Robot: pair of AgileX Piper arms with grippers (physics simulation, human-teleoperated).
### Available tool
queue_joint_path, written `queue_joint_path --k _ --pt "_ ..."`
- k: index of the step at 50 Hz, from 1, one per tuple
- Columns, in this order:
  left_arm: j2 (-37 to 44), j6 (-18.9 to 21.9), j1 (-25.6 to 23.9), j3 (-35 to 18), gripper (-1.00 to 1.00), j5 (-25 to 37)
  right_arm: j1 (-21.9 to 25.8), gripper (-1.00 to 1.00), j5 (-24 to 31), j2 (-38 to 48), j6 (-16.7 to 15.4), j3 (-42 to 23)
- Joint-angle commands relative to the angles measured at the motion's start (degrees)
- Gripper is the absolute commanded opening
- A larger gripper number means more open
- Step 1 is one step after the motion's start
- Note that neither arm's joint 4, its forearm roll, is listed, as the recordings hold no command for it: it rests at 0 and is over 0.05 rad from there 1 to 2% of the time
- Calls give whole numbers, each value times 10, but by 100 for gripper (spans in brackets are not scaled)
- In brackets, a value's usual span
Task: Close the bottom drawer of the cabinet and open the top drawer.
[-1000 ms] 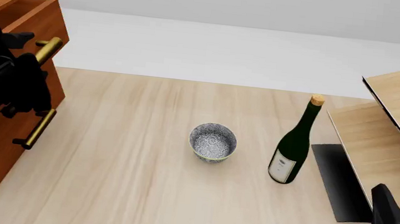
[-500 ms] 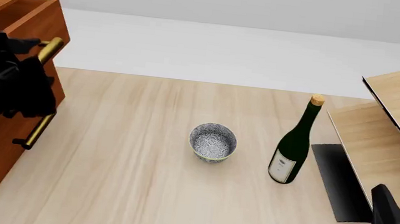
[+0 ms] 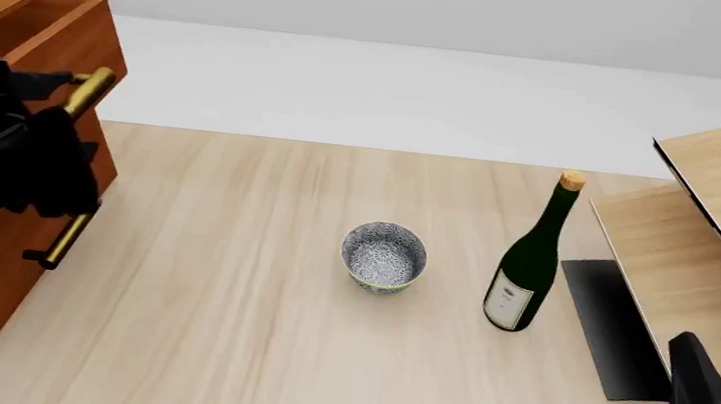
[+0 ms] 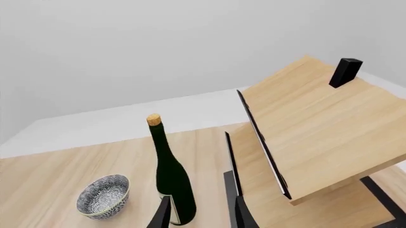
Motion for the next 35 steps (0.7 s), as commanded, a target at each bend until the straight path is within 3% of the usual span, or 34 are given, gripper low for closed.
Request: queue_joint_path --k 1,35 --pt "-31 6 -3 12 100 12 0 100 -5 6 9 1" --pt "-106 -8 -43 12 100 57 -24 100 -78 86 64 4"
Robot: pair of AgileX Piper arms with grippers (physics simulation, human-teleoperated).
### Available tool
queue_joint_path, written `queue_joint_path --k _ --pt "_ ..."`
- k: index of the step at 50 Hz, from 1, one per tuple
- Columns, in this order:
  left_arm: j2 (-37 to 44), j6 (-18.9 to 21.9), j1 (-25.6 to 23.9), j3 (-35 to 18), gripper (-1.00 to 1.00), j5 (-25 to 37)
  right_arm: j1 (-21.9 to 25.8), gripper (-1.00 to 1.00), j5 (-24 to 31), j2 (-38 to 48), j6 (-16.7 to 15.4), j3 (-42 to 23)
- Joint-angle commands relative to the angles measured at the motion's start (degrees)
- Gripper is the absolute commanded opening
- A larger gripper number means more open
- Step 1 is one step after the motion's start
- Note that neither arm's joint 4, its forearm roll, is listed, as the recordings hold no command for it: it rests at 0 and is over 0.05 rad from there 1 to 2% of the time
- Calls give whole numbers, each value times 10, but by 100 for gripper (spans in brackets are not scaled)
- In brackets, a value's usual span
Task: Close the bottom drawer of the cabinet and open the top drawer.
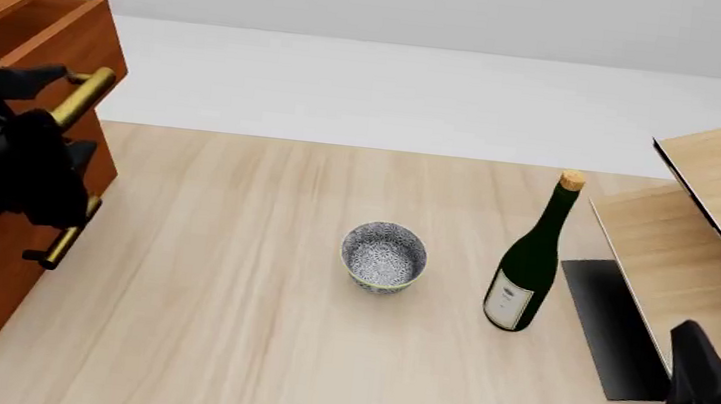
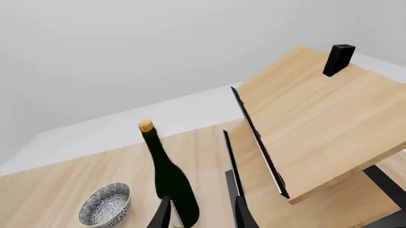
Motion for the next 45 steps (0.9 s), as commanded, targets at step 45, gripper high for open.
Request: queue_joint_path --k 45 --pt "99 -511 -18 -531 100 508 3 100 6 -5 7 1"
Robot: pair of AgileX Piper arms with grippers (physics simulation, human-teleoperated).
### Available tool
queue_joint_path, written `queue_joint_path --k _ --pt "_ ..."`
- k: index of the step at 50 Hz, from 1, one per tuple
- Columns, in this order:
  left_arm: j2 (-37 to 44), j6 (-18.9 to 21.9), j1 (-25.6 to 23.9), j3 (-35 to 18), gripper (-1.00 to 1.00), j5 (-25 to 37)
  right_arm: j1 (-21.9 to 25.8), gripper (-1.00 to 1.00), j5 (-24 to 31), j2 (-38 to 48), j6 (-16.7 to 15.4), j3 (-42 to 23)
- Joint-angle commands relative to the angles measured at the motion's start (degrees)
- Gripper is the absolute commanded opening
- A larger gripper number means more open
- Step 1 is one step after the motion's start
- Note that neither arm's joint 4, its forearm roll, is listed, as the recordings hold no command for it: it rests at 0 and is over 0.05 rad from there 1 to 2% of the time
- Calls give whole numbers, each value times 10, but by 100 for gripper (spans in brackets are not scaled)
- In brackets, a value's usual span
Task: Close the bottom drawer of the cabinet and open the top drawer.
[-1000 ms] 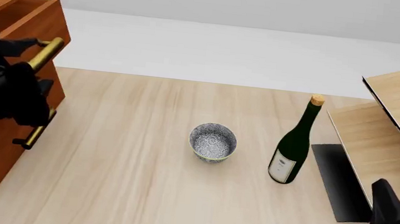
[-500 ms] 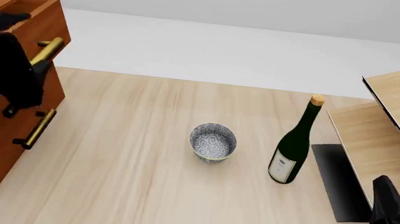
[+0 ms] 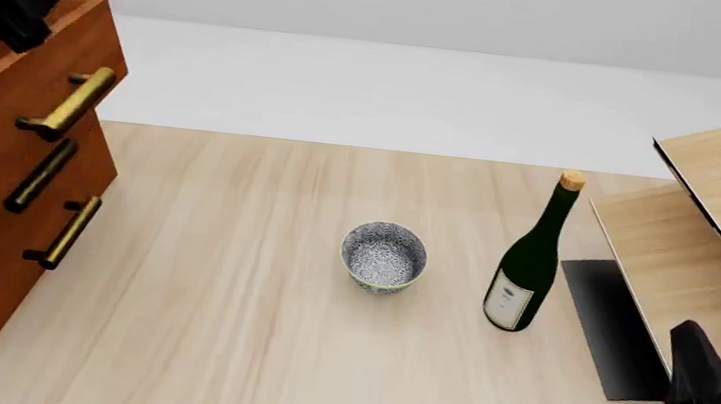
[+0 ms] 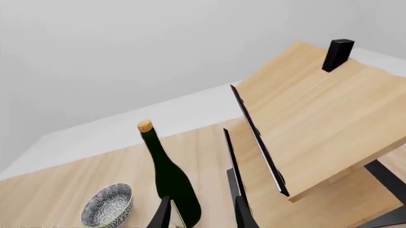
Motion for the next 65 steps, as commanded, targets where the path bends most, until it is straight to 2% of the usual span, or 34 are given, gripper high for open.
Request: queue_joint_path --k 1,2,5,7,8,11,18,21,22,24,28,32,34,36,39,41,46,65 --pt "67 -199 2 -170 100 163 4 100 11 -12 -7 -1" --pt "76 -219 -3 -185 100 178 4 100 12 -13 -8 -1" --pt "85 -244 -4 -203 100 201 5 100 14 -15 -11 -1" --pt "83 -241 4 -199 100 201 5 100 19 -21 -14 -2" --pt "95 -269 -4 -214 100 214 6 100 19 -21 -14 -2" --pt "107 -314 -4 -233 100 228 6 100 23 -26 -17 -2" --pt "113 -366 -1 -252 100 244 8 100 31 -35 -23 -3" --pt "107 -363 10 -249 100 244 8 100 35 -39 -25 -4" --pt "114 -395 4 -256 100 254 8 100 36 -40 -26 -4" --pt "109 -400 10 -252 100 253 9 100 37 -42 -27 -4" --pt "110 -447 7 -244 100 261 10 100 44 -50 -30 -4" --pt "104 -467 20 -237 100 262 12 100 50 -56 -32 -4" --pt "95 -455 29 -227 100 256 12 100 52 -58 -33 -4" --pt "93 -472 31 -219 100 254 13 100 53 -60 -34 -5" --pt "89 -473 34 -212 100 251 13 100 54 -61 -36 -5" --pt "86 -490 33 -205 100 249 13 100 55 -63 -37 -5" --pt "76 -501 40 -181 100 240 14 100 61 -69 -40 -5" --pt "62 -516 63 -125 100 216 14 100 63 -72 -44 -5"
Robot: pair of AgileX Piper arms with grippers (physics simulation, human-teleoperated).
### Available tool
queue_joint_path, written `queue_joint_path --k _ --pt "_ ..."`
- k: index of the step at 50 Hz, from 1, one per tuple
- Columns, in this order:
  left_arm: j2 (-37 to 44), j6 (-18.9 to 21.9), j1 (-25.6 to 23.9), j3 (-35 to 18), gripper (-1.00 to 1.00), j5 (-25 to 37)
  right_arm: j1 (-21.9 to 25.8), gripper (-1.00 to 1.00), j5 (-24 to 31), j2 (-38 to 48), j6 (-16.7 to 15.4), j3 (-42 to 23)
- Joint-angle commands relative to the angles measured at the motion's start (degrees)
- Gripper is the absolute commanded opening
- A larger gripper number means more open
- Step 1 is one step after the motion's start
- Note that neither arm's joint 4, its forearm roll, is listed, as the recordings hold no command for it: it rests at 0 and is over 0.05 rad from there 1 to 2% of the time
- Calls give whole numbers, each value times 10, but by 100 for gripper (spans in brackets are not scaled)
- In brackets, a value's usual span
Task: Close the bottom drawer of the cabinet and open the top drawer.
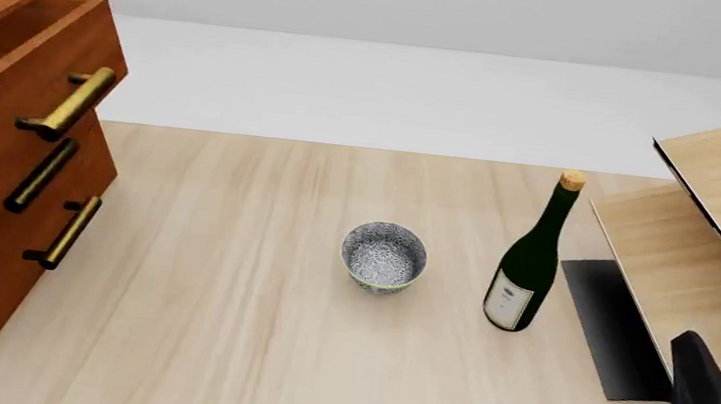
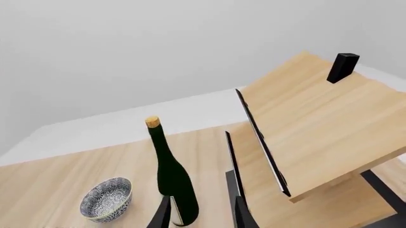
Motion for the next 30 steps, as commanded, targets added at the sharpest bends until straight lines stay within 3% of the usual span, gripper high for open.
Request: queue_joint_path --k 1,30 --pt "-8 -13 12 32 100 -14 0 100 3 -3 -3 0" --pt "-20 -6 48 89 100 -39 3 100 12 -14 -8 0"
